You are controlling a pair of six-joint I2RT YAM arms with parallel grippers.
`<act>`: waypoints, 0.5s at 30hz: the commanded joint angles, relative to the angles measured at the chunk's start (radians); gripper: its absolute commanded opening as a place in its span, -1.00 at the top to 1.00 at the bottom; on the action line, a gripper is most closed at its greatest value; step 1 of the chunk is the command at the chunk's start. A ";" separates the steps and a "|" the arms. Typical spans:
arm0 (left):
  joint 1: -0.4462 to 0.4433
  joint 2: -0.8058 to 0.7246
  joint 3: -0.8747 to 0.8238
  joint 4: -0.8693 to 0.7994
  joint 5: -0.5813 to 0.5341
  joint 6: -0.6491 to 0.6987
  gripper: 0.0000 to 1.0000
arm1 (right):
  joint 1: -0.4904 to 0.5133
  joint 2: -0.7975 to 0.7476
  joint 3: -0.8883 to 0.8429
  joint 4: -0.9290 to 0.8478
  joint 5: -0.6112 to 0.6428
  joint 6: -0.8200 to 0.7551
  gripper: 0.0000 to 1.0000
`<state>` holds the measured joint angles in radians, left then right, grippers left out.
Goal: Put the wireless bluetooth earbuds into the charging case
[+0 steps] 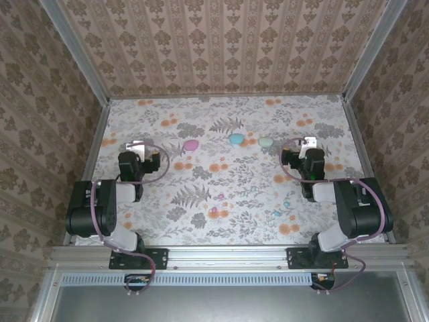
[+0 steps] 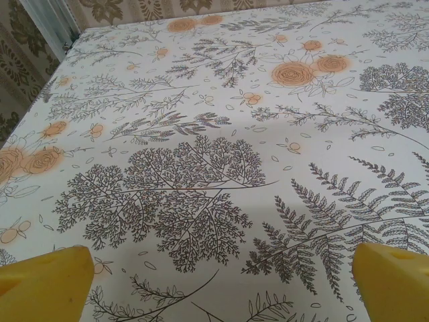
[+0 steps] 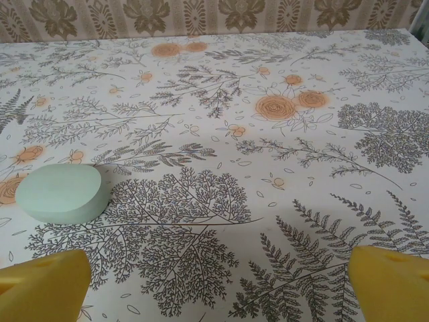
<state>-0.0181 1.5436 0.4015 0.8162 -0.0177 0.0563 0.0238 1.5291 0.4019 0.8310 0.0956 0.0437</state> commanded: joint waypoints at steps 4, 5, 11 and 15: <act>0.004 -0.008 0.008 0.024 0.017 -0.003 -1.00 | -0.002 0.001 0.007 0.022 -0.014 -0.011 -1.00; 0.005 -0.008 0.008 0.024 0.016 -0.003 -1.00 | -0.002 0.001 0.006 0.022 -0.015 -0.011 -1.00; 0.005 -0.009 0.008 0.024 0.016 -0.005 -1.00 | -0.004 0.003 0.008 0.019 -0.016 -0.009 -1.00; 0.005 -0.009 0.008 0.024 0.018 -0.004 -0.99 | -0.004 0.005 0.008 0.017 -0.017 -0.010 -1.00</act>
<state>-0.0181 1.5436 0.4015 0.8162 -0.0177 0.0563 0.0238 1.5291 0.4019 0.8310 0.0956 0.0437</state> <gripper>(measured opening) 0.997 0.999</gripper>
